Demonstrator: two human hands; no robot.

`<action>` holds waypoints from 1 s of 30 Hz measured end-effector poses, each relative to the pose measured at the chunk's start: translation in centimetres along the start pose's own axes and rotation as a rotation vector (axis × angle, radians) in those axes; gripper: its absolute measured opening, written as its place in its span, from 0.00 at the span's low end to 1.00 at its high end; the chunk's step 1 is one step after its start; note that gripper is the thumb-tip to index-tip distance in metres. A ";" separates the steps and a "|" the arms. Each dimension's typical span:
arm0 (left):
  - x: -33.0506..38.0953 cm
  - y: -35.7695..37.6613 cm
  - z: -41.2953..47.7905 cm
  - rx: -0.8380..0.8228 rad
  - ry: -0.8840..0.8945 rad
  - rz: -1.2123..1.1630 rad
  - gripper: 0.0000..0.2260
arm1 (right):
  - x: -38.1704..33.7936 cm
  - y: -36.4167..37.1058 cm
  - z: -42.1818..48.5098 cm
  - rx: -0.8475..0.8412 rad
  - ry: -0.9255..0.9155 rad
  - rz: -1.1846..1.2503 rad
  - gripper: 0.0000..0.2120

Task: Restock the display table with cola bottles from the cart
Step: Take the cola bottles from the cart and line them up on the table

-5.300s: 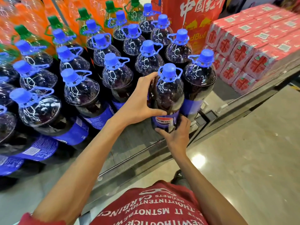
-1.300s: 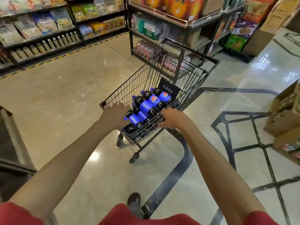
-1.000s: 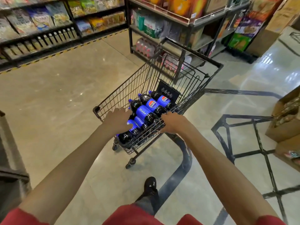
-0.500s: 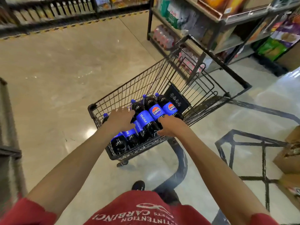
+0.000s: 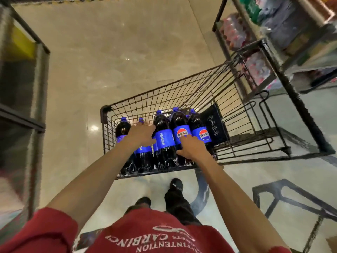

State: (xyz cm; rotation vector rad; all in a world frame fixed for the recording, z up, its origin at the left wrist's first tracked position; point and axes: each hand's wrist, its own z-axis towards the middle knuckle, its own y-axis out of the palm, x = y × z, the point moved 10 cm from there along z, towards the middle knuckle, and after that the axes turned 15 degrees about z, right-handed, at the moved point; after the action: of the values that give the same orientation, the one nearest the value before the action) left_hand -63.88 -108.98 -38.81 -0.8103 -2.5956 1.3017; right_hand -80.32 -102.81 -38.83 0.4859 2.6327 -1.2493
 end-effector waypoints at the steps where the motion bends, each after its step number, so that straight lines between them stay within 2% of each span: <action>1: 0.1 0.1 0.7 -0.010 -0.022 -0.019 0.22 | 0.3 0.0 0.7 -0.026 -0.014 0.003 0.26; 7: 0.6 2.5 5.3 -0.068 -0.124 -0.154 0.24 | 1.6 0.0 5.0 -0.082 -0.096 0.010 0.21; 11: 0.7 5.6 8.4 -0.111 -0.202 -0.327 0.25 | 2.1 2.0 7.4 -0.145 -0.105 0.008 0.26; 15: 0.5 9.8 11.4 -0.169 -0.247 -0.534 0.27 | 2.2 4.7 10.0 -0.137 -0.127 -0.001 0.29; 18: -0.3 11.3 13.5 -0.136 -0.313 -0.678 0.33 | 2.4 6.4 11.7 -0.171 -0.097 0.019 0.32; 21: -1.3 11.7 15.4 -0.037 -0.391 -0.816 0.40 | 2.7 7.8 13.1 -0.179 -0.057 0.112 0.32; 25: -1.5 12.7 17.6 -0.017 -0.417 -0.970 0.48 | 3.2 9.7 14.2 -0.152 0.001 0.324 0.31; 30: -0.7 13.1 19.5 0.002 -0.424 -1.192 0.43 | 3.6 11.5 14.8 -0.098 0.082 0.468 0.37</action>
State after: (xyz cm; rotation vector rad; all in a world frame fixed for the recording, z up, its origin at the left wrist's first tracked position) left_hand -64.58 -116.73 -60.99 1.0153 -2.4954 1.0698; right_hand -78.96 -106.71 -57.46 1.0775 2.4205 -0.9639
